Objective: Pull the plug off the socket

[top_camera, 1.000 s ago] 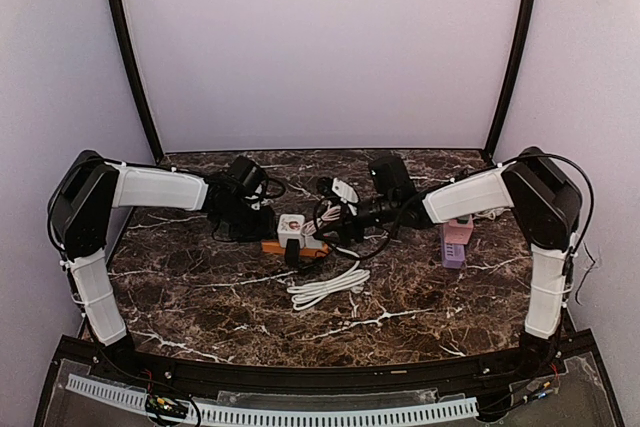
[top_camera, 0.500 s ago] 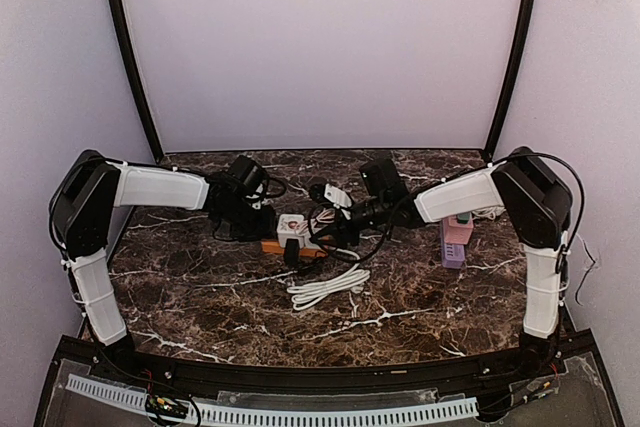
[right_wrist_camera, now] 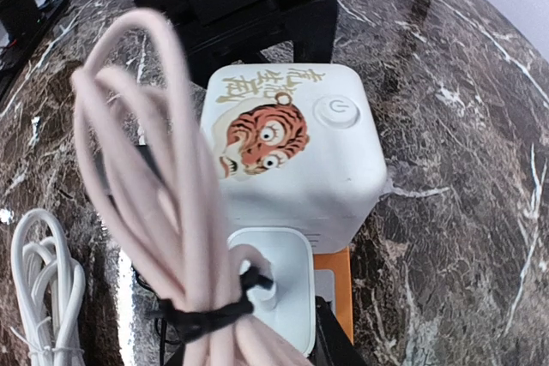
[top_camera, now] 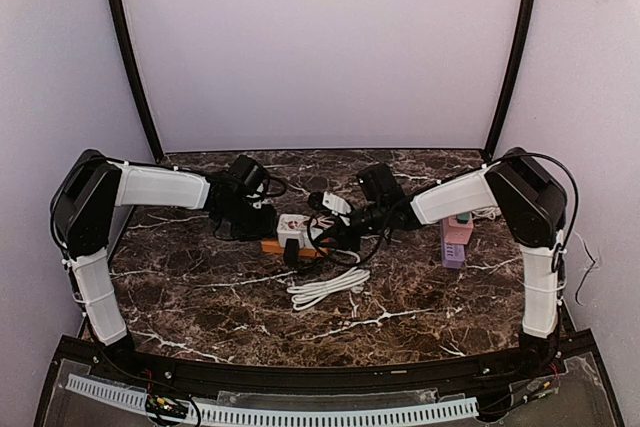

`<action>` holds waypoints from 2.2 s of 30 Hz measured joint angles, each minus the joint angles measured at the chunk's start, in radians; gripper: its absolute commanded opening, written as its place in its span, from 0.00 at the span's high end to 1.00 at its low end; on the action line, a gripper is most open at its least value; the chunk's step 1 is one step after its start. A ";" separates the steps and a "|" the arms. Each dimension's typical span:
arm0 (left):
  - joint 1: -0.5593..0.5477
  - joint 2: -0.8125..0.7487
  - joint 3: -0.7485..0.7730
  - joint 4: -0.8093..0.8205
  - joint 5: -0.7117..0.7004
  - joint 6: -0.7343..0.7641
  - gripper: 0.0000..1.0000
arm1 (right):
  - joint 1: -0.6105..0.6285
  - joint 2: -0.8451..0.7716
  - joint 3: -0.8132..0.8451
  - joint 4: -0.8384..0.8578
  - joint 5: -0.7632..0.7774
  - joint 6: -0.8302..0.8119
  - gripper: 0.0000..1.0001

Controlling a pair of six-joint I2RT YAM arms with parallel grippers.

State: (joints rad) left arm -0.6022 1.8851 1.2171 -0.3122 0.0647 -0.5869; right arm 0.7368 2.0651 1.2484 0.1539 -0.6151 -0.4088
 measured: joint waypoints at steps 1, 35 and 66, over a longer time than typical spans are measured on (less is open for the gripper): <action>0.000 0.001 0.002 -0.002 -0.004 0.000 0.51 | 0.002 0.003 0.007 -0.010 0.004 0.000 0.82; 0.003 0.013 0.023 -0.026 -0.054 0.000 0.52 | 0.016 -0.036 -0.017 0.034 0.031 0.028 1.00; -0.001 -0.011 0.029 -0.081 -0.113 0.005 0.41 | -0.013 -0.270 -0.045 0.010 -0.028 0.138 1.00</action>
State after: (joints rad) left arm -0.6029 1.8744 1.2465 -0.3935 -0.0486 -0.5823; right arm 0.7235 1.7947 1.2037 0.1638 -0.6430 -0.2703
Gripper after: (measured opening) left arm 0.556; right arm 0.247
